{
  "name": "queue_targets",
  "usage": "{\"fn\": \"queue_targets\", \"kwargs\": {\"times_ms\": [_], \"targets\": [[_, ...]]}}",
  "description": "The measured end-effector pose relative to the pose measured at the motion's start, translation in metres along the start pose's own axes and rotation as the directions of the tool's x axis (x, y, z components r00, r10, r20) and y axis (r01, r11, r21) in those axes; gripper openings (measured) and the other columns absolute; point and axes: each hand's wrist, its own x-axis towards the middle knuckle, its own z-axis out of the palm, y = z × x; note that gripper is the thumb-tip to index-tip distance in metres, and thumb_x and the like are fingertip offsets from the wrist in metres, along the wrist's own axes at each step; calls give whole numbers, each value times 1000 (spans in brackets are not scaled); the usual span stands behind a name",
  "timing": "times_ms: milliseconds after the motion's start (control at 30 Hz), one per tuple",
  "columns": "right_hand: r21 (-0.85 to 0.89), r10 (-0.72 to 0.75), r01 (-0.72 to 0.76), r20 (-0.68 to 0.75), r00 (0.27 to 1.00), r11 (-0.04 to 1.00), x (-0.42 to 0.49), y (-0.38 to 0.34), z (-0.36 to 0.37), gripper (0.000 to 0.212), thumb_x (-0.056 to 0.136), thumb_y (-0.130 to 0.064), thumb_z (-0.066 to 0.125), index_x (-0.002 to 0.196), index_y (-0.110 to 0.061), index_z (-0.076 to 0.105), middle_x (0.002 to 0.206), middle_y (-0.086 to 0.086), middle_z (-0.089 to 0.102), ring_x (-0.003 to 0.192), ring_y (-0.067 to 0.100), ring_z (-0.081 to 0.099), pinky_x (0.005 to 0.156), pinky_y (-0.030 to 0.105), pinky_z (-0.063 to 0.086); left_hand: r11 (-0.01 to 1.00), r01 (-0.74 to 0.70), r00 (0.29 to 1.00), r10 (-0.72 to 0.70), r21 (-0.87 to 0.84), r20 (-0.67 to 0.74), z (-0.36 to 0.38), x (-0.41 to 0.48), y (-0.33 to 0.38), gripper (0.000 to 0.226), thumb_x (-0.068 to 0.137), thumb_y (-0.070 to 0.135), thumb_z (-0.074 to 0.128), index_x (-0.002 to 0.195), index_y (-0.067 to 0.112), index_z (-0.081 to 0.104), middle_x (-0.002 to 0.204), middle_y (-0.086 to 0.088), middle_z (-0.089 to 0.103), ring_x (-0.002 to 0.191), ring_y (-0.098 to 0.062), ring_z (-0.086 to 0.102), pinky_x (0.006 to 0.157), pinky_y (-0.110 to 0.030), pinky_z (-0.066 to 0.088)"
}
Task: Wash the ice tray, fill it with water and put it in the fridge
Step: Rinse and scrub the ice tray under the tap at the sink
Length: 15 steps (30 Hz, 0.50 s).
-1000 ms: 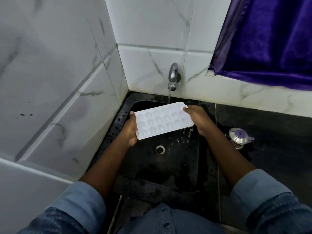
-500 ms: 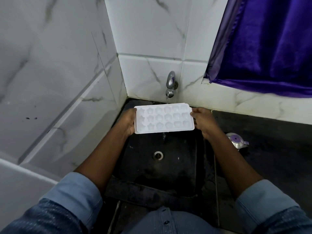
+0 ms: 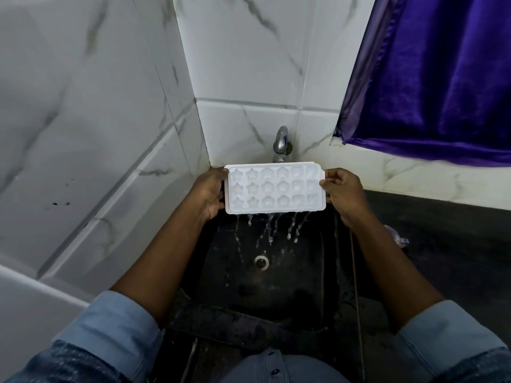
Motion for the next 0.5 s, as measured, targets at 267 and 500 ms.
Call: {"fn": "queue_targets", "kwargs": {"times_ms": [267,500], "targets": [[4,-66,66,-58,996,998,0,-22,-7,18,95,-11,68,111,-20,71,102,-1,78,97,21,75,93,50,62,988,-156,987,156,-20,26,5,-6,11,26,107,29,59,125,19,75,116,-9,81,109,-34,77,92,-59,62],[86,-124,131,-80,989,988,-7,-39,-8,20,97,-8,66,117,-12,69,110,16,74,105,37,72,97,55,59,963,-265,964,265,-51,0,14,-29,28,28,109,27,58,129,19,74,121,-8,79,111,-34,76,86,-49,63]]}}
